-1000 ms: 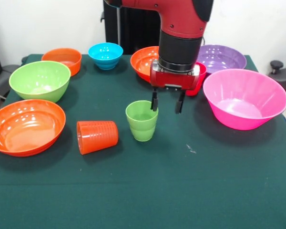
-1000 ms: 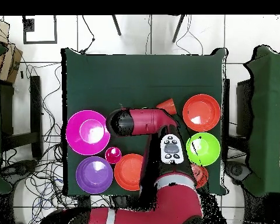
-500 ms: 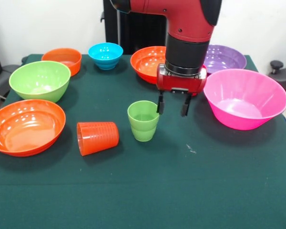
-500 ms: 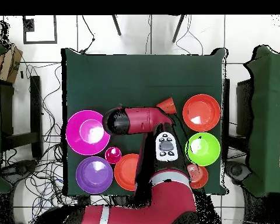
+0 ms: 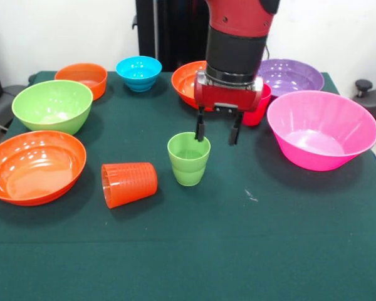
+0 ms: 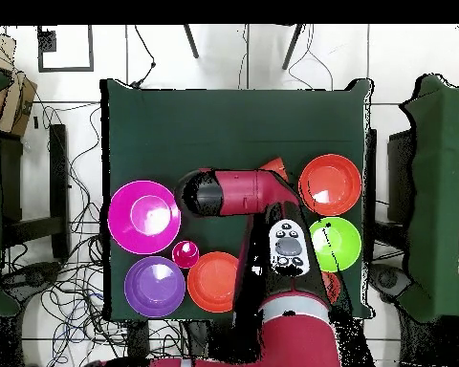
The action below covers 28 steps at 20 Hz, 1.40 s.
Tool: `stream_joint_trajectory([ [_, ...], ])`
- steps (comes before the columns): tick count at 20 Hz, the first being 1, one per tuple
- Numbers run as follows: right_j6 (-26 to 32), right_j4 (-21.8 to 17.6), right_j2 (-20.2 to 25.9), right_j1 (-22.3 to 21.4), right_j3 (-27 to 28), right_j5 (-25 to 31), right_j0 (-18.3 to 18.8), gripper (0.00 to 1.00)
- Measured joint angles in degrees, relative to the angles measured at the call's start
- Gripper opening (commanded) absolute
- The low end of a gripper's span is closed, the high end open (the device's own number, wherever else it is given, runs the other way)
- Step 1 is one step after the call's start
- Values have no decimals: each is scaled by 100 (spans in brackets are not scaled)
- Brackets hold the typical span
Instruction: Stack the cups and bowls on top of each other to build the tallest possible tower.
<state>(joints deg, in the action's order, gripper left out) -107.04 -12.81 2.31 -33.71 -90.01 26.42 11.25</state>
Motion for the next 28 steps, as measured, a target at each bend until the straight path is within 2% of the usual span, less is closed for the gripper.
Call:
stream_joint_trajectory([
  [10,0,-4,210,-347,9,486,343,100],
  [21,0,-7,604,-100,282,503,880,100],
  [28,2,-20,1044,127,525,652,1294,100],
])
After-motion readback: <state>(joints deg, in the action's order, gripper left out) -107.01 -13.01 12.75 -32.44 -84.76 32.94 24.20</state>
